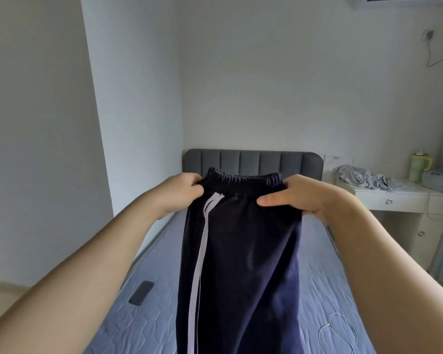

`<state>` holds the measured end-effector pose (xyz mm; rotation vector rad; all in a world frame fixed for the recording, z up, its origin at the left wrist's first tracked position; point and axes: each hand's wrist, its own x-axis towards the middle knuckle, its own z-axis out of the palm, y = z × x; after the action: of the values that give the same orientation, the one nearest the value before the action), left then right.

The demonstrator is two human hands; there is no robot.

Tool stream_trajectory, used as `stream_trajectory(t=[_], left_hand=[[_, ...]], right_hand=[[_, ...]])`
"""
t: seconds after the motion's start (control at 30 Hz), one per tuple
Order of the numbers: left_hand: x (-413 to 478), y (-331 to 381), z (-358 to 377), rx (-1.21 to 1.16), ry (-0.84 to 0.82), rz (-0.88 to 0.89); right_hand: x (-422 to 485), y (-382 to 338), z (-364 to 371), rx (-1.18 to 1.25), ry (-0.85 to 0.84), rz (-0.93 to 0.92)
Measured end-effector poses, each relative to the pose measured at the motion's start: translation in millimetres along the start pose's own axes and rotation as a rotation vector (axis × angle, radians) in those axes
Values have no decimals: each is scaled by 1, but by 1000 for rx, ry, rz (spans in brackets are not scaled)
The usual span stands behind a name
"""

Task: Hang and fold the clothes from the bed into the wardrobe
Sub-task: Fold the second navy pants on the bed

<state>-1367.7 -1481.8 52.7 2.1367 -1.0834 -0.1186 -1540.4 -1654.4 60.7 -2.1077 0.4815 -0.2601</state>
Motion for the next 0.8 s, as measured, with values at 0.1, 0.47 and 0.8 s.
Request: stream_trajectory(t=[0.1,0.47,0.8], left_hand=[[27,-22,36,-175,-104,-276],[96,29,-29,-617,274,151],[36,10,-54,-441,233,357]], right_hand=[[41,29,22,-246,155,70],[93,-40,-7,381,805,-270],[33,-52,6,257,737,-399]])
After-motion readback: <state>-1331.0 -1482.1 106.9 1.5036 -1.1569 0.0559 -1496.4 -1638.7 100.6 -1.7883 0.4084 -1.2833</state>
